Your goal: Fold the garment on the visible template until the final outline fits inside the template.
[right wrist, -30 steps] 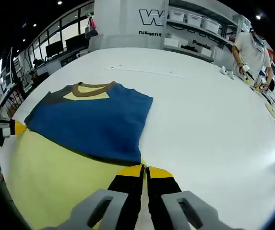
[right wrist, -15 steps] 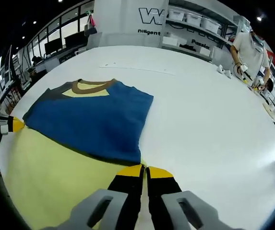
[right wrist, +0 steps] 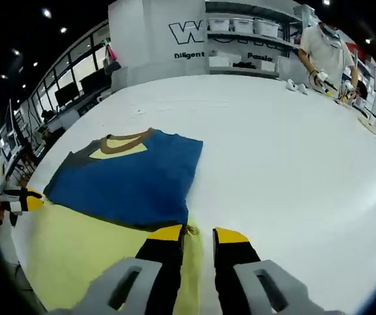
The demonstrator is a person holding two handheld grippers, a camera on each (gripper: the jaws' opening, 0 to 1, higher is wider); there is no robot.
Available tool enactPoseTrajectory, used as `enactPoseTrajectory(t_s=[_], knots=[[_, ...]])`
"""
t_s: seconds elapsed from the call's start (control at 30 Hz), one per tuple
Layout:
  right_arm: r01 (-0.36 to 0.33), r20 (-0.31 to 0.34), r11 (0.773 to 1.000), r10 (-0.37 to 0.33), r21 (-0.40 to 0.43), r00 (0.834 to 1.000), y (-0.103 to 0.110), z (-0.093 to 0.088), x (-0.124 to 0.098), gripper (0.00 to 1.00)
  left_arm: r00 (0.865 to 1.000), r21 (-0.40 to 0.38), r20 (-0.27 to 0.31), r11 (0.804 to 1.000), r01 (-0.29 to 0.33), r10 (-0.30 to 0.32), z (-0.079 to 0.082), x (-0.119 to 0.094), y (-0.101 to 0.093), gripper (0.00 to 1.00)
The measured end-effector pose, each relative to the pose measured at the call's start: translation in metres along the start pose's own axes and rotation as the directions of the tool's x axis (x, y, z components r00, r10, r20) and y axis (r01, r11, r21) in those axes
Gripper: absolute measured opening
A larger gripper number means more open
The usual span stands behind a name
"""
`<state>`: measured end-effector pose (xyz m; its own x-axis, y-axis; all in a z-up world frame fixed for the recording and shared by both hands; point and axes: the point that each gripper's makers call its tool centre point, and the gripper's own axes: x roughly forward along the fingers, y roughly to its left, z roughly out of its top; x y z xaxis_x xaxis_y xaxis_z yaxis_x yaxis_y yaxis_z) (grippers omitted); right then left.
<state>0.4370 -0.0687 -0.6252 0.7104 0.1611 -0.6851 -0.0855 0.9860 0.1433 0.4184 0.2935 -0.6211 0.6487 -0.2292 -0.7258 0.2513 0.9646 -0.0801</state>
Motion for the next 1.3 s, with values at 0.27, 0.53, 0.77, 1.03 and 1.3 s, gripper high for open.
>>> enactPoseTrajectory(t_s=[0.27, 0.53, 0.77, 1.03, 1.3], knots=[[-0.107, 0.0, 0.994, 0.107, -0.03, 0.994, 0.028, -0.006, -0.03, 0.4, 0.999, 0.02, 0.037, 0.999, 0.027, -0.027, 0.004, -0.03, -0.01, 0.48], [-0.175, -0.041, 0.981, 0.172, -0.088, 0.984, 0.04, -0.024, -0.064, 0.53, 0.998, 0.049, 0.042, 0.997, 0.053, -0.055, -0.005, -0.061, -0.018, 0.71], [-0.218, -0.097, 0.968, 0.207, -0.126, 0.974, 0.041, -0.041, -0.094, 0.6, 0.993, 0.085, 0.002, 0.99, 0.114, -0.115, -0.024, -0.084, -0.038, 0.93], [-0.263, -0.188, 0.946, 0.228, -0.189, 0.955, 0.046, -0.071, -0.117, 0.69, 0.99, 0.128, -0.024, 0.982, 0.14, -0.138, -0.041, -0.105, -0.052, 0.96], [-0.258, -0.211, 0.941, 0.213, -0.221, 0.954, 0.047, -0.093, -0.131, 0.68, 0.989, 0.099, -0.02, 0.984, 0.149, -0.147, -0.053, -0.121, -0.058, 0.94]])
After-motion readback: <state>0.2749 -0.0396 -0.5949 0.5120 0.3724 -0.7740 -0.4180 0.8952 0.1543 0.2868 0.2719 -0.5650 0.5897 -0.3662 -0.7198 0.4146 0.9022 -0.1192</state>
